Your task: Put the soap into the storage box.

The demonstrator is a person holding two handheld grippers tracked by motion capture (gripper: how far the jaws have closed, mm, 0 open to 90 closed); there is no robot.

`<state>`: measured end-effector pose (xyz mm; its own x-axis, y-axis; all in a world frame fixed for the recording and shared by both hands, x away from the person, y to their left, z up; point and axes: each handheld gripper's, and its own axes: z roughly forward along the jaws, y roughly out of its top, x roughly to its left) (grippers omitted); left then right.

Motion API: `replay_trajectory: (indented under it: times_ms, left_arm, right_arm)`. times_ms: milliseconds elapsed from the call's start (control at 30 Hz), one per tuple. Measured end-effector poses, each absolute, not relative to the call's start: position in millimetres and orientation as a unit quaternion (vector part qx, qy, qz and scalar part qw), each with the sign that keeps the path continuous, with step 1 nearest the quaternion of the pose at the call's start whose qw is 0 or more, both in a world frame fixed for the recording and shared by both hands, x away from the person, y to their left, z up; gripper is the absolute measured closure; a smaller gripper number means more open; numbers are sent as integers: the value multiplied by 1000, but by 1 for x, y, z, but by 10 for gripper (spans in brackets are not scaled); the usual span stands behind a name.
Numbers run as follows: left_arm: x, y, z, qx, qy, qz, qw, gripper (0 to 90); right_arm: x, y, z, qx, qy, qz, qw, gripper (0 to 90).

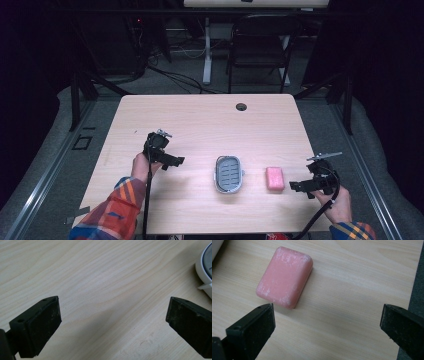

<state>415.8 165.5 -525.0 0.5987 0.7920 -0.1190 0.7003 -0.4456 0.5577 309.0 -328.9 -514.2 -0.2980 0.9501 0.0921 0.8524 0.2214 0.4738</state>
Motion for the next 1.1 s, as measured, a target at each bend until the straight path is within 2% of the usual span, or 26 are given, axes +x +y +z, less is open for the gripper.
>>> replay_trajectory:
  times_ms: [467, 1100]
  left_arm:
    - [416, 166, -525, 846, 440, 80, 290, 0]
    - [416, 163, -526, 846, 444, 82, 284, 0]
  right_arm:
    - [309, -327, -512, 581, 775, 223, 110, 0]
    - [309, -315, -493, 584, 772, 230, 102, 0]
